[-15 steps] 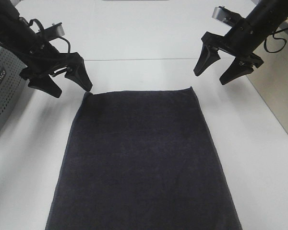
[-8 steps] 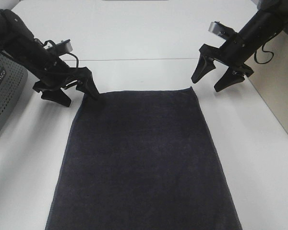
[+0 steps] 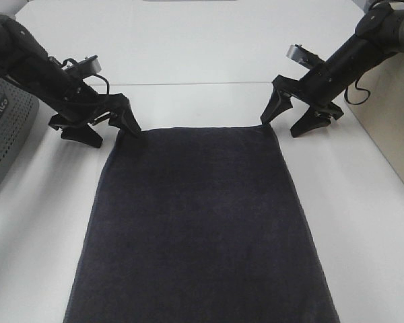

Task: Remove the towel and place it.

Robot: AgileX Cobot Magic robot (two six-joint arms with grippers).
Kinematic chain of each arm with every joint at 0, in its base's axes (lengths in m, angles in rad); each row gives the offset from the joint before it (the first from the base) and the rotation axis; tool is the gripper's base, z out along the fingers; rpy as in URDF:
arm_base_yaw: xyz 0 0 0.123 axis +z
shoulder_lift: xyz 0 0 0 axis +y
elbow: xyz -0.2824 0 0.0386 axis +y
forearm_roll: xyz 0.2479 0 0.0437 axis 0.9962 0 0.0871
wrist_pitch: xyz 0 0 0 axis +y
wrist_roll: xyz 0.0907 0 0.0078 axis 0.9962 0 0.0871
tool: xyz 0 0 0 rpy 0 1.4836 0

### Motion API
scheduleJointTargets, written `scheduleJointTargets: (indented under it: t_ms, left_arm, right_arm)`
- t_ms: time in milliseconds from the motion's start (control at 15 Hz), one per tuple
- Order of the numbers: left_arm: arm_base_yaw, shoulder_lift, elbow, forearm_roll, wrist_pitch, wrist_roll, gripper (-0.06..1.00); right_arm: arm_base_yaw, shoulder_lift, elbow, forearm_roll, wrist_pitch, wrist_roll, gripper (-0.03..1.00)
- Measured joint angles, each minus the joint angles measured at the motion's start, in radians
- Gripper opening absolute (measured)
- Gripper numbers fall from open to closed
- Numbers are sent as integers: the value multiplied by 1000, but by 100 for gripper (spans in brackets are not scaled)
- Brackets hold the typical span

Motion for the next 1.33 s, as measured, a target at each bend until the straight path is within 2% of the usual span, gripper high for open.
scheduleJointTargets:
  t_ms: [400,467,667,800,1000,1067,1200,1333]
  left_arm:
    - [0,5,-1,-23,-3,0,88]
    - [-9,8,-1,-56,-14,0,84]
    - [-38,17,-1,-78,-59,0,71]
    - [-46,20,-1,-80,-95,0,57]
    - [-46,20,-1,-80,-160,1,25]
    - [-46,21,-1,-80,-165,5,21]
    - [-46,22,-1,-80,-180,46,4]
    - [-46,22,-1,-80,-181,90,1]
  right_arm:
    - [3,4,-2,8,-33,20,80]
    - [14,5,-2,8,-50,28,78]
    - [55,15,-4,12,-91,29,70]
    - [62,18,-5,11,-107,46,59]
    - [60,26,-5,-13,-123,62,30]
    - [60,27,-5,-17,-125,62,24]
    - [61,28,-5,-33,-130,62,3]
    - [61,28,-5,-36,-138,62,2]
